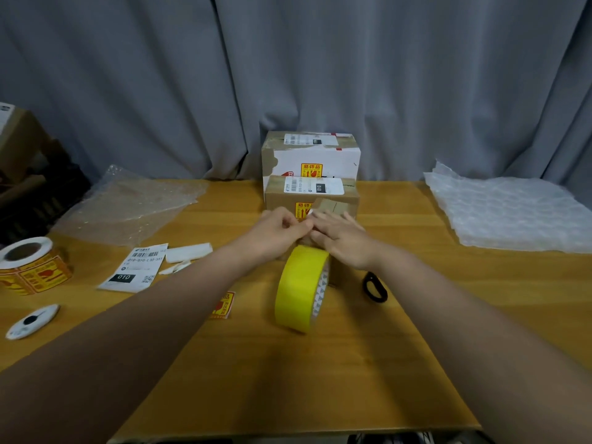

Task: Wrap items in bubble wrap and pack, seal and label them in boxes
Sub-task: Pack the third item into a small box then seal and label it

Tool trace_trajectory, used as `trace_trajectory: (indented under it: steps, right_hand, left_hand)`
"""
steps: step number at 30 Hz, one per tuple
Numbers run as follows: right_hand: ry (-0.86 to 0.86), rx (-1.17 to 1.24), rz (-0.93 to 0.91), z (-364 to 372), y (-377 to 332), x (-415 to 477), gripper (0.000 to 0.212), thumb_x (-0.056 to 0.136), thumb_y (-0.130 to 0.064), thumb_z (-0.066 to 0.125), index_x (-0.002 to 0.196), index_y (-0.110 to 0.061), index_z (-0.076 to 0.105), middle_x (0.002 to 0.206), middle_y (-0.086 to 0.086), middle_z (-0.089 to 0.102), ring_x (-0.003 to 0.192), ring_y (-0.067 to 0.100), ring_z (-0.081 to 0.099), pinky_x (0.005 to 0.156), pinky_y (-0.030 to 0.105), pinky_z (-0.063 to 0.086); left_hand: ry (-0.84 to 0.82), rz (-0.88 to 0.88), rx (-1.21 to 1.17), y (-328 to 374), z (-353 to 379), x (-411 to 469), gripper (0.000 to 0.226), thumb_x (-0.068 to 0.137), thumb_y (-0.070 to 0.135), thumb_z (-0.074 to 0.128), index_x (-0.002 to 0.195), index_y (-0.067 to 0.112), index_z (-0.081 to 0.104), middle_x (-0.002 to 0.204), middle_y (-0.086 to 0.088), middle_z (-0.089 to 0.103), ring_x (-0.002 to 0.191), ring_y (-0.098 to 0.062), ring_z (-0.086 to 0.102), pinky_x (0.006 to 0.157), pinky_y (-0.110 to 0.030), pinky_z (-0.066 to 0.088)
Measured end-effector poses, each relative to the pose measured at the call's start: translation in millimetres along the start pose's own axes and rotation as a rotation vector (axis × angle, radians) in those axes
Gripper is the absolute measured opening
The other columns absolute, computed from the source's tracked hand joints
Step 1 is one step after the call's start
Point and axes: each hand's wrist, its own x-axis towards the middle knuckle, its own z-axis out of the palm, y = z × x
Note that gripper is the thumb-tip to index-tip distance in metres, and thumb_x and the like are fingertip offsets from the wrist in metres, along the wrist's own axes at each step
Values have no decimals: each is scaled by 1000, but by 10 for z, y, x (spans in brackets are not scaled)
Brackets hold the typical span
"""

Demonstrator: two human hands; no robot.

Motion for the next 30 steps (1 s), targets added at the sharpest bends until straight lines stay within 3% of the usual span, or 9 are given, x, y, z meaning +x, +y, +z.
trace_trajectory:
  steps: [4, 6, 8, 10, 14, 18, 23, 25, 30]
  right_hand:
    - [77, -58, 185, 67, -116, 146, 50, 104, -36, 20, 150, -17, 22, 161, 1, 10, 147, 22, 5, 117, 45, -4]
    - [80, -89, 291, 31, -174, 216, 48, 102, -38, 25, 144, -16, 34, 156, 3, 23, 144, 26, 17, 116, 48, 9]
    - [42, -92, 306, -44, -175, 243, 48, 101, -46, 27, 136, -18, 43, 151, 4, 33, 139, 28, 29, 111, 48, 20]
    - [2, -72, 284, -63, -158, 227, 59, 100, -52, 17, 146, -19, 32, 158, 5, 20, 145, 27, 17, 115, 49, 10]
    - [27, 13, 292, -16, -131, 188, 65, 99, -53, 0, 154, -21, 13, 161, 5, 2, 148, 21, -5, 116, 45, -10]
    - [40, -57, 288, 17, -87, 219, 64, 100, -53, 6, 154, -19, 9, 161, 5, 0, 148, 20, -4, 117, 45, -7]
    - [117, -221, 327, 126, -100, 234, 74, 97, -60, 16, 154, -13, 5, 161, 8, 3, 148, 21, 1, 119, 42, -1]
    - [143, -271, 363, 164, -106, 248, 81, 94, -64, 21, 153, -12, 4, 161, 10, 4, 148, 22, 2, 119, 41, -2]
    - [186, -314, 391, 218, -107, 302, 86, 93, -64, 30, 153, -8, 5, 159, 17, 6, 148, 27, 3, 119, 41, -1]
  left_hand:
    - [-178, -92, 145, -17, -68, -192, 65, 71, 71, 59, 122, 35, 42, 127, -2, 41, 111, -21, 49, 87, -35, 47]
    - [-146, -20, 278, -58, -49, -265, 70, 74, 57, 69, 131, 35, 35, 127, -4, 42, 106, -18, 48, 85, -31, 46]
    - [18, 74, 275, -82, -47, -315, 60, 80, 43, 70, 128, 29, 37, 110, -2, 55, 89, -14, 55, 71, -29, 48]
    - [135, 157, 274, -97, -90, -347, 49, 84, 41, 66, 122, 27, 41, 91, 1, 59, 79, -13, 57, 65, -31, 47]
    - [63, 139, 374, -65, -239, -349, 45, 82, 46, 66, 121, 28, 51, 98, -1, 60, 84, -17, 58, 68, -29, 45]
    - [-124, 32, 620, -13, -289, -323, 51, 86, 46, 62, 131, 29, 49, 125, -3, 56, 108, -20, 54, 82, -28, 43]
    - [-130, 47, 720, 29, -205, -254, 51, 88, 49, 57, 133, 28, 48, 128, -6, 49, 116, -23, 48, 86, -29, 40]
    - [-68, 77, 686, 4, -190, -229, 52, 85, 51, 59, 130, 27, 49, 124, -7, 51, 114, -23, 49, 87, -32, 42]
    - [-31, 73, 541, 15, -164, -184, 44, 84, 48, 63, 118, 23, 49, 106, -2, 57, 89, -17, 51, 66, -29, 42]
